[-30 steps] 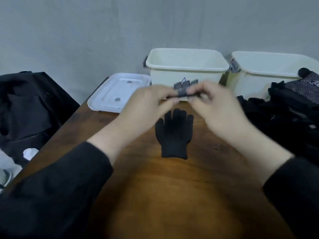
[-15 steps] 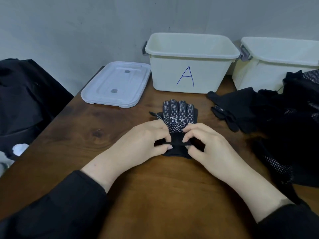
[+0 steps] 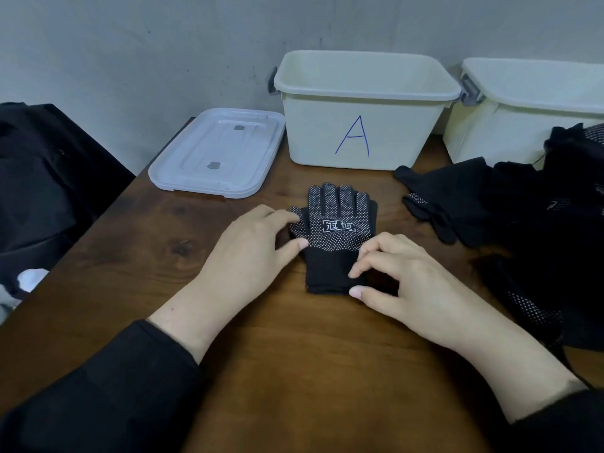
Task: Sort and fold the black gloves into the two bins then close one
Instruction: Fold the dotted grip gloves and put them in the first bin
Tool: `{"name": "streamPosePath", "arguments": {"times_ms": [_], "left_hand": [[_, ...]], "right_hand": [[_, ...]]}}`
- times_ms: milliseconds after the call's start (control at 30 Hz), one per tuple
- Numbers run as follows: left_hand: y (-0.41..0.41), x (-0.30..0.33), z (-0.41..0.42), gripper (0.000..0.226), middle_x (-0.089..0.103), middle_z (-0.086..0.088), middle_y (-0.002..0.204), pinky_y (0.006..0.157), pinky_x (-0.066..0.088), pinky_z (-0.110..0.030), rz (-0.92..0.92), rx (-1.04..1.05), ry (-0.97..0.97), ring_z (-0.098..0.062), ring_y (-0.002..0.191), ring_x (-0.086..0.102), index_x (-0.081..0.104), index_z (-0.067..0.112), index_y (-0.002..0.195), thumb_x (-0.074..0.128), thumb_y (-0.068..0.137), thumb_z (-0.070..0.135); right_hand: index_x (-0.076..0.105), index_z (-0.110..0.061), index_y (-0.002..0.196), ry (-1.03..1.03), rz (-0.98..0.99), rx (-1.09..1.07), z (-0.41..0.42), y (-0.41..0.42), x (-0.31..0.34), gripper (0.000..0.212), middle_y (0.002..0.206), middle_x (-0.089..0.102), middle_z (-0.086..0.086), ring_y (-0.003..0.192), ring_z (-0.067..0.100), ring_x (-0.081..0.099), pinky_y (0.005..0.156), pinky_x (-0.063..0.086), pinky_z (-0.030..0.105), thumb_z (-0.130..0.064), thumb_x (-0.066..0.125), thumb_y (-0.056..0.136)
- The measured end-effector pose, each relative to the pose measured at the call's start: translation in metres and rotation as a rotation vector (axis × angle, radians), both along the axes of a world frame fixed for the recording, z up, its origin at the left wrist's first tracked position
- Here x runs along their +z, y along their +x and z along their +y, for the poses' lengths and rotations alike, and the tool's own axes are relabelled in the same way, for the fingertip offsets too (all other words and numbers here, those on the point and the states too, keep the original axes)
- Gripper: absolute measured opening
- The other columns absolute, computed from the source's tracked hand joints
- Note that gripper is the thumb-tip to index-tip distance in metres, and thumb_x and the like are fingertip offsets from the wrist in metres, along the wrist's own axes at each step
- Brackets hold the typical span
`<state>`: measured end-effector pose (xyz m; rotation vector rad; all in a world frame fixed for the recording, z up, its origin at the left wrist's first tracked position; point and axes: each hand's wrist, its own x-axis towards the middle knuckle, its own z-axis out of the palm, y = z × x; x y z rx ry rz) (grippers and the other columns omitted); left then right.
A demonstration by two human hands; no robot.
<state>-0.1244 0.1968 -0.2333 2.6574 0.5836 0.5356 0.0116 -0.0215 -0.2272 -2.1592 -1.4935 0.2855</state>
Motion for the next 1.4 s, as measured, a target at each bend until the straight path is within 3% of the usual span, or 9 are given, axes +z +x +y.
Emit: {"name": "streamPosePath", "arguments": {"times_ms": [233, 333, 467, 567, 667, 767, 1033, 1300, 1400], "left_hand": [[0.016, -0.001, 0.002, 0.031, 0.062, 0.015, 0.133, 0.114, 0.036, -0.033, -0.027, -0.050, -0.198, -0.006, 0.128, 0.052, 0.067, 0.023, 0.132, 0.056, 0.103, 0.027], [0.021, -0.001, 0.006, 0.031, 0.061, 0.016, 0.134, 0.116, 0.033, -0.031, -0.037, -0.058, -0.240, -0.005, 0.130, 0.050, 0.067, 0.022, 0.131, 0.057, 0.102, 0.024], [0.020, -0.003, 0.009, 0.035, 0.057, 0.011, 0.137, 0.114, 0.033, -0.047, 0.069, -0.034, -0.151, -0.012, 0.130, 0.048, 0.067, 0.025, 0.131, 0.064, 0.097, 0.035], [0.014, 0.000, 0.004, 0.027, 0.055, 0.012, 0.120, 0.106, 0.040, -0.048, -0.035, -0.044, -0.140, -0.010, 0.114, 0.051, 0.070, 0.031, 0.117, 0.072, 0.091, 0.033], [0.004, 0.006, -0.002, 0.013, 0.055, 0.017, 0.103, 0.096, 0.043, -0.040, -0.079, -0.256, -0.098, -0.007, 0.099, 0.052, 0.071, 0.032, 0.096, 0.069, 0.089, 0.043], [-0.002, 0.008, -0.005, 0.030, 0.053, 0.018, 0.101, 0.094, 0.033, -0.027, 0.064, -0.450, -0.005, -0.004, 0.099, 0.048, 0.072, 0.035, 0.096, 0.062, 0.085, 0.062], [-0.003, 0.007, -0.009, 0.042, 0.047, 0.022, 0.103, 0.091, 0.028, -0.019, 0.162, -0.497, 0.071, -0.001, 0.099, 0.042, 0.066, 0.040, 0.104, 0.059, 0.079, 0.073], [0.000, 0.011, -0.016, 0.012, 0.060, 0.016, 0.091, 0.084, 0.042, -0.030, 0.055, -0.450, 0.011, -0.004, 0.088, 0.049, 0.067, 0.032, 0.089, 0.060, 0.095, 0.039], [-0.001, 0.013, -0.014, 0.008, 0.063, 0.014, 0.085, 0.081, 0.042, -0.024, 0.049, -0.420, -0.125, -0.008, 0.088, 0.054, 0.069, 0.030, 0.085, 0.070, 0.093, 0.030]], "right_hand": [[0.068, -0.039, 0.101, 0.016, 0.002, -0.014, 0.003, -0.002, -0.001, 0.016, 0.113, 0.050, -0.022, 0.119, 0.004, 0.043, 0.102, 0.037, 0.027, -0.048, 0.069, 0.087], [0.068, -0.038, 0.099, 0.025, -0.013, -0.017, 0.004, -0.003, -0.001, 0.014, 0.111, 0.052, -0.021, 0.117, 0.003, 0.043, 0.101, 0.035, 0.025, -0.046, 0.070, 0.087], [0.069, -0.037, 0.101, 0.018, -0.023, -0.002, 0.003, -0.004, 0.001, 0.017, 0.111, 0.052, -0.021, 0.117, 0.001, 0.041, 0.101, 0.031, 0.021, -0.047, 0.071, 0.086], [0.068, -0.039, 0.103, -0.028, -0.020, 0.016, 0.001, -0.002, 0.004, 0.021, 0.112, 0.050, -0.024, 0.118, -0.005, 0.038, 0.101, 0.027, 0.017, -0.050, 0.071, 0.086], [0.065, -0.043, 0.105, -0.058, -0.011, 0.046, -0.001, -0.001, 0.007, 0.024, 0.113, 0.046, -0.028, 0.118, -0.007, 0.035, 0.102, 0.023, 0.013, -0.054, 0.070, 0.084], [0.063, -0.045, 0.106, -0.089, -0.013, 0.051, -0.001, -0.002, 0.008, 0.025, 0.114, 0.044, -0.028, 0.118, -0.010, 0.030, 0.099, 0.020, 0.007, -0.054, 0.070, 0.084], [0.065, -0.025, 0.090, 0.051, -0.219, 0.025, 0.008, -0.009, -0.003, 0.021, 0.095, 0.055, -0.017, 0.090, 0.005, 0.049, 0.093, 0.033, 0.023, -0.039, 0.050, 0.093], [0.057, -0.042, 0.111, -0.025, -0.098, 0.028, 0.002, -0.004, -0.001, 0.035, 0.106, 0.050, -0.027, 0.107, 0.003, 0.047, 0.100, 0.031, 0.021, -0.066, 0.056, 0.086], [0.065, -0.035, 0.103, 0.063, -0.128, -0.011, 0.007, -0.006, -0.004, 0.020, 0.101, 0.055, -0.022, 0.098, 0.006, 0.051, 0.096, 0.036, 0.027, -0.051, 0.058, 0.092]]}}
